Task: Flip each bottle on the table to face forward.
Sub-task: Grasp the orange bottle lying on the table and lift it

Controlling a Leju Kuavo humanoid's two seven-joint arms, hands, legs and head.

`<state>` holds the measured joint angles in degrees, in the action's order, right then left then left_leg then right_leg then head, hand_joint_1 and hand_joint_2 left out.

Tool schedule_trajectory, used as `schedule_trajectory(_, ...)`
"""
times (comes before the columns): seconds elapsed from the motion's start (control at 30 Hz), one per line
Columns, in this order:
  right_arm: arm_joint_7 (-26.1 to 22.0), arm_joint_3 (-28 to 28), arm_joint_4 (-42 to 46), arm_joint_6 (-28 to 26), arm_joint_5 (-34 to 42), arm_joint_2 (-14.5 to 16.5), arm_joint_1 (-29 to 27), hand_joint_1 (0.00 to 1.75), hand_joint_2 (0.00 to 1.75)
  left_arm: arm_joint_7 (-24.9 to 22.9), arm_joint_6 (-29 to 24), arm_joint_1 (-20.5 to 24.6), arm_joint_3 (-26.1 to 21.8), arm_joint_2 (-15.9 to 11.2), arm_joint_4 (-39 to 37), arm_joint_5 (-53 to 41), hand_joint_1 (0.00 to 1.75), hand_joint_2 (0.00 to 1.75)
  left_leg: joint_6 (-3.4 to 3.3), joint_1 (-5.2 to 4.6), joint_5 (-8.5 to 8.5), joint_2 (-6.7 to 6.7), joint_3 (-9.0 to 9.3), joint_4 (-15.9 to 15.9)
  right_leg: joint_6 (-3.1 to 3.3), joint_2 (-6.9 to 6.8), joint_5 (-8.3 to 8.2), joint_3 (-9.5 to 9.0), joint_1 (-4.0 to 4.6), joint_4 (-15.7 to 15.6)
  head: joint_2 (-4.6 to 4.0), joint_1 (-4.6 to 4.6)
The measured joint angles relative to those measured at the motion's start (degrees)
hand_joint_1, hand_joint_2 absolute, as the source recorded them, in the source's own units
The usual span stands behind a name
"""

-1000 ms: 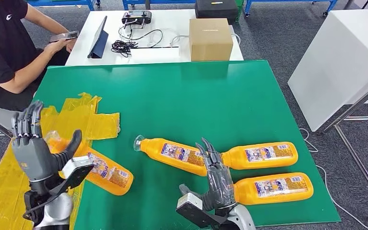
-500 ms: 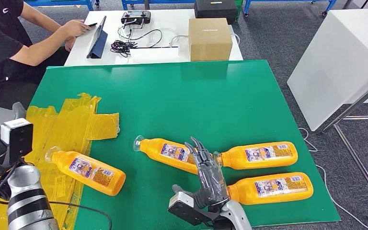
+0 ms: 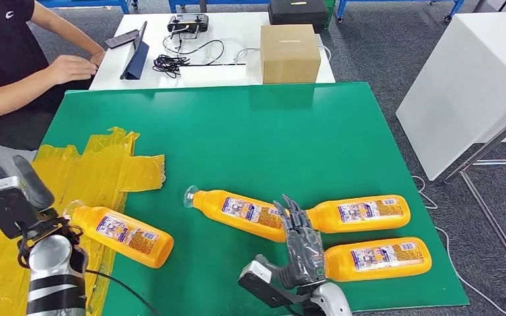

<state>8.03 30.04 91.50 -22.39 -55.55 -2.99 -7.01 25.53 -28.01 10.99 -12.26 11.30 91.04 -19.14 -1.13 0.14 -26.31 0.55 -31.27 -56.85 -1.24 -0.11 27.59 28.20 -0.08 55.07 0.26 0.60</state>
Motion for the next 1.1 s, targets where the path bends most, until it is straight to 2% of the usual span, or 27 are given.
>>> schedule_trajectory(0.13, 3.5, -3.4, -0.9, 3.2, -4.2, -2.1, -0.1, 0.0, 1.75, 0.4, 5.5, -3.5, 6.9, -1.0, 3.9, 6.5, 0.0, 0.0, -0.01, -0.04, -0.01, -0.05, -0.01, 0.0, -0.01, 0.04, -0.01, 0.01, -0.01, 0.0, 0.0, 0.01)
schedule_trajectory(0.37, 3.9, -7.2, -6.1, 8.1, -5.5, -2.9, 4.4, 0.0, 1.75, 1.6, 6.8, -6.2, 12.6, -1.4, 8.1, 7.8, 0.0, 0.0, -0.01, -0.04, 0.01, -0.05, 0.03, 0.0, -0.02, 0.03, -0.02, -0.02, -0.01, 0.0, 0.0, -0.01)
schedule_trajectory(0.57, 3.1, -8.5, -11.6, 9.8, -4.5, -2.5, 9.7, 0.0, 1.75, 1.7, 7.9, -6.1, 14.9, -1.4, 8.4, 8.4, 0.0, 0.0, -0.01, -0.02, 0.01, -0.05, 0.07, 0.0, -0.02, 0.03, -0.03, -0.04, 0.01, 0.0, 0.0, -0.01)
schedule_trajectory(0.77, 1.9, -8.4, -14.0, 9.9, -3.6, -0.8, 13.4, 0.0, 1.75, 1.7, 8.4, -6.0, 15.8, -1.4, 8.3, 8.5, 0.0, 0.0, -0.01, -0.02, 0.01, -0.05, 0.04, 0.0, -0.02, 0.03, -0.02, -0.02, 0.01, 0.0, 0.0, -0.01)
schedule_trajectory(1.1, 0.0, -6.2, -15.5, 10.5, -2.2, 1.6, 16.3, 0.0, 1.75, 1.7, 8.5, -6.0, 16.0, -1.5, 8.3, 8.6, 0.0, 0.0, -0.01, -0.03, 0.01, -0.07, 0.03, 0.0, -0.02, 0.04, -0.03, -0.04, 0.01, 0.0, 0.0, -0.01)
